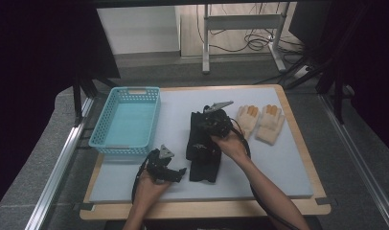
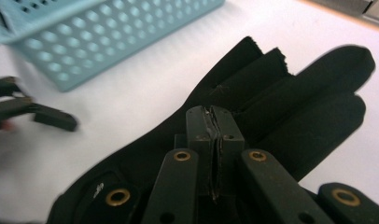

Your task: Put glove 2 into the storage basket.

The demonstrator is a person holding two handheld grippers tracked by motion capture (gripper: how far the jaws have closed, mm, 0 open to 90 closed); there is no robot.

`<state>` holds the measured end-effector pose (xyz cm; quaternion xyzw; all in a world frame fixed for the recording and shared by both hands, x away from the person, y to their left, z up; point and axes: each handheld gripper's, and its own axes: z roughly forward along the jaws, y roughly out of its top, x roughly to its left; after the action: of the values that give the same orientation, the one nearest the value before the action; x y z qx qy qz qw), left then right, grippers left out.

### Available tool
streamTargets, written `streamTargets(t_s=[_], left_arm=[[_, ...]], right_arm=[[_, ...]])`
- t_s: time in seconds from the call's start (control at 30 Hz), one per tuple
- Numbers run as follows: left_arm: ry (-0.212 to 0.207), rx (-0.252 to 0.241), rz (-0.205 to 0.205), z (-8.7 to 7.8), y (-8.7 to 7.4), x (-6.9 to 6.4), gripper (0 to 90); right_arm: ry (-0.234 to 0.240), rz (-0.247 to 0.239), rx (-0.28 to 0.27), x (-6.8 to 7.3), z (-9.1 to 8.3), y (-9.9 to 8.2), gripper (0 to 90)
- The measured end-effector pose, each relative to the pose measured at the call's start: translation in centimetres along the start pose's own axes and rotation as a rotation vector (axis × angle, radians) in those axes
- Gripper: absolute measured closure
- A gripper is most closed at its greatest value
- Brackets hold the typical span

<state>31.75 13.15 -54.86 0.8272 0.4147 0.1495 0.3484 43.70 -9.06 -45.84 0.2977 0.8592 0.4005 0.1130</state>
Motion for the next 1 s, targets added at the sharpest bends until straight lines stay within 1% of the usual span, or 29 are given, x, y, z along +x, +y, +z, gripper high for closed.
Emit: streamTargets(t_s=[0.1,0.17,0.23,0.3,0.4,0.43,0.53,0.6,0.63,0.73,0.87,0.9,0.97,1.0], left_arm=[[0.001,0.001,0.002,0.0,0.0,0.0,5.2],[0.001,0.001,0.002,0.0,0.0,0.0,5.2],[0.002,-0.002,-0.001,0.0,0.0,0.0,5.2],[0.002,-0.002,-0.001,0.0,0.0,0.0,5.2],[0.002,-0.001,-0.001,0.0,0.0,0.0,5.2],[0.002,-0.002,-0.001,0.0,0.0,0.0,5.2],[0.002,-0.002,-0.001,0.0,0.0,0.0,5.2],[0.002,-0.002,-0.001,0.0,0.0,0.0,5.2],[0.002,-0.002,-0.001,0.0,0.0,0.0,5.2],[0.001,-0.002,-0.001,0.0,0.0,0.0,5.2],[0.001,0.001,0.000,0.0,0.0,0.0,5.2],[0.001,0.001,0.000,0.0,0.0,0.0,5.2],[0.001,0.001,0.000,0.0,0.0,0.0,5.2],[0.001,0.001,0.000,0.0,0.0,0.0,5.2]], right_arm=[[0.001,-0.007,-0.011,0.6,-1.7,0.2,86.7],[0.008,0.009,-0.018,1.0,-2.9,0.2,86.6],[0.012,0.022,-0.022,1.4,-3.8,0.0,86.7],[0.005,0.011,-0.017,2.1,-4.6,-0.5,86.6],[0.004,0.021,-0.003,2.7,-5.1,-1.3,86.5],[0.003,0.026,0.001,3.0,-5.1,-1.8,86.5],[0.011,0.043,0.009,3.1,-4.6,-2.8,86.5],[0.015,0.060,0.018,2.8,-3.8,-3.6,86.5],[0.010,0.072,0.030,2.6,-3.3,-4.1,86.4],[0.002,0.084,0.051,2.3,-2.4,-5.0,86.4],[-0.011,0.076,0.073,2.2,-1.5,-6.2,84.6],[-0.008,0.071,0.075,2.2,-1.3,-6.5,83.4],[-0.004,0.064,0.080,2.2,-0.9,-6.8,72.1],[-0.004,0.062,0.075,2.1,-0.9,-6.8,68.8]])
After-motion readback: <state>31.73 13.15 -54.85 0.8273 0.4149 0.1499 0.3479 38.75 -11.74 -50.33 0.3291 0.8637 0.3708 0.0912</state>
